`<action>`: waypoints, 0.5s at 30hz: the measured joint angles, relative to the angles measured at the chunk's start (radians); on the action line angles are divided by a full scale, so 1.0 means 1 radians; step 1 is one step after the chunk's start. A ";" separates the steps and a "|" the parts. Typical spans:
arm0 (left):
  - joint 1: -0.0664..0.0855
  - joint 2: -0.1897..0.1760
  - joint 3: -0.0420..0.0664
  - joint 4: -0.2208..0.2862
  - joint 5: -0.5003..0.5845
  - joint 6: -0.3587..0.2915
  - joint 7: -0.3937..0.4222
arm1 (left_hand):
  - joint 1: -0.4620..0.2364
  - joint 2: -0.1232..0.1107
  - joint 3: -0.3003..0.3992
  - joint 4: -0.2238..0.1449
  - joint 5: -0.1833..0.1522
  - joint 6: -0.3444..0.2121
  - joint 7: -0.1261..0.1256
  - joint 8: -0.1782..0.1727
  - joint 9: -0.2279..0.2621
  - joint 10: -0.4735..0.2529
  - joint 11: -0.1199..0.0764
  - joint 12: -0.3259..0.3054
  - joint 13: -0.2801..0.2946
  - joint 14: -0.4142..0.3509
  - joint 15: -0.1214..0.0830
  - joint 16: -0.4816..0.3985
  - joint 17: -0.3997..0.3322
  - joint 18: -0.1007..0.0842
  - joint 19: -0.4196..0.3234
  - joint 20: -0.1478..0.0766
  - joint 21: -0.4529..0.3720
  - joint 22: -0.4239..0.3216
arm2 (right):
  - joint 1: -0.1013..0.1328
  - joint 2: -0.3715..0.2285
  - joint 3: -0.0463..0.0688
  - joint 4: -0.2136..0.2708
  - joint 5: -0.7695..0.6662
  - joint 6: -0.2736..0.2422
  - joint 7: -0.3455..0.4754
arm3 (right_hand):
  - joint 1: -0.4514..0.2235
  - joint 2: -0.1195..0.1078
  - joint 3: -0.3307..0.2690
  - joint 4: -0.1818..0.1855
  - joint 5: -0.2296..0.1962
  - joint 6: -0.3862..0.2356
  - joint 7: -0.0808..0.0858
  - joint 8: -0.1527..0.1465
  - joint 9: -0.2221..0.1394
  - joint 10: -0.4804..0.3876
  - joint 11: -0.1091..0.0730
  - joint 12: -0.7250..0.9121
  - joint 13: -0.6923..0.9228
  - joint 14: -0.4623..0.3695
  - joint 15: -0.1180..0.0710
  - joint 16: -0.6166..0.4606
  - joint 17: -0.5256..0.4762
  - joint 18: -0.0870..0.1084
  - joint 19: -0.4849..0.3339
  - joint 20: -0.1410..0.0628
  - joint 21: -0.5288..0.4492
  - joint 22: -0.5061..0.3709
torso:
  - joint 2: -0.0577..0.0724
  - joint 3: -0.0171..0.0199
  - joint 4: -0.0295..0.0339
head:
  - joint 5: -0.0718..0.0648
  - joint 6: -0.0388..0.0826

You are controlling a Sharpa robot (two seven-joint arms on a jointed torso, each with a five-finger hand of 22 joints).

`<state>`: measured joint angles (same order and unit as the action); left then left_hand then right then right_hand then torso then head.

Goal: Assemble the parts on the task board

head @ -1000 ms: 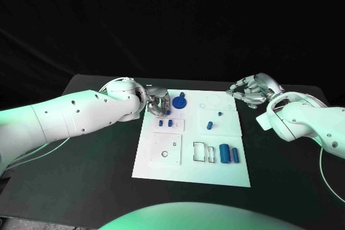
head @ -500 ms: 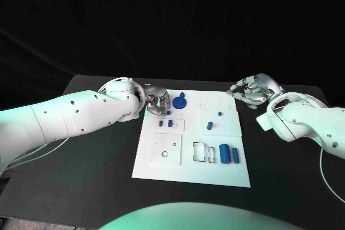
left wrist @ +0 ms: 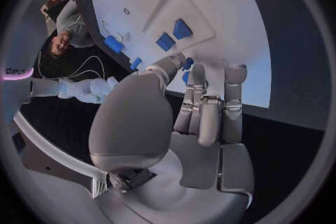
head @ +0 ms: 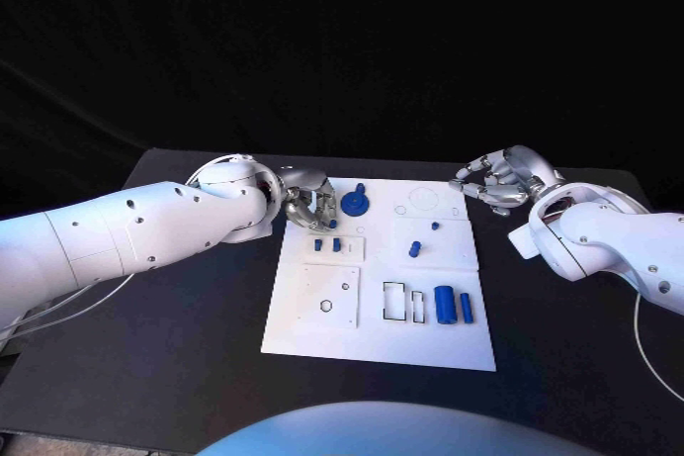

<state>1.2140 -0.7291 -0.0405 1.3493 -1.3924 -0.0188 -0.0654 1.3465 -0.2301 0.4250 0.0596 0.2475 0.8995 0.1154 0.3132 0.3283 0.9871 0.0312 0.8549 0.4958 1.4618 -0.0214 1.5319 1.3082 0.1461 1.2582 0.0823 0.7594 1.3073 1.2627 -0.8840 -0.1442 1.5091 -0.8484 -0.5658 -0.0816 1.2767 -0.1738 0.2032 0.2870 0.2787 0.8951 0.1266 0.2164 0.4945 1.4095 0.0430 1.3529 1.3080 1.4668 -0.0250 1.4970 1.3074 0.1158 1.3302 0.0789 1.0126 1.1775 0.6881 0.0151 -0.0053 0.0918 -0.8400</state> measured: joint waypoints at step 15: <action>-0.005 -0.010 0.000 0.009 0.038 -0.050 0.068 | 0.032 0.013 0.015 -0.004 0.018 0.059 0.000 -0.027 -0.002 0.115 0.005 0.379 0.345 0.004 -0.004 0.031 0.000 -0.016 0.042 0.002 0.115 0.000 | 0.000 -0.002 0.000 0.000 0.000 0.000 0.000 | 0.000 0.000 0.003 0.003 0.000 0.000 0.000 0.000 0.000 0.000 0.000 0.000 0.000 0.000 0.000 0.000 0.000 0.000 0.000 0.000 0.000 0.003 | 0.000 -0.0005 0.0008 | 0.001 0.004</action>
<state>1.2087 -0.7394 -0.0404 1.3586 -1.3545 -0.0690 0.0024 1.3785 -0.2173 0.4397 0.0559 0.2656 0.9581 0.1159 0.2859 0.3263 1.1020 0.0358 1.2343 0.8412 1.4653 -0.0250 1.5632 1.3081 0.1306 1.2999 0.0846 0.8748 1.3073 1.2627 -0.8857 -0.1442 1.5091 -0.8483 -0.5658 -0.0816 1.2767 -0.1738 0.2060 0.2897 0.2787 0.8951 0.1266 0.2164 0.4943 1.4095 0.0430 1.3529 1.3080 1.4667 -0.0250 1.4970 1.3074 0.1157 1.3302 0.0789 1.0126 1.1807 0.6878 0.0146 -0.0045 0.0930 -0.8360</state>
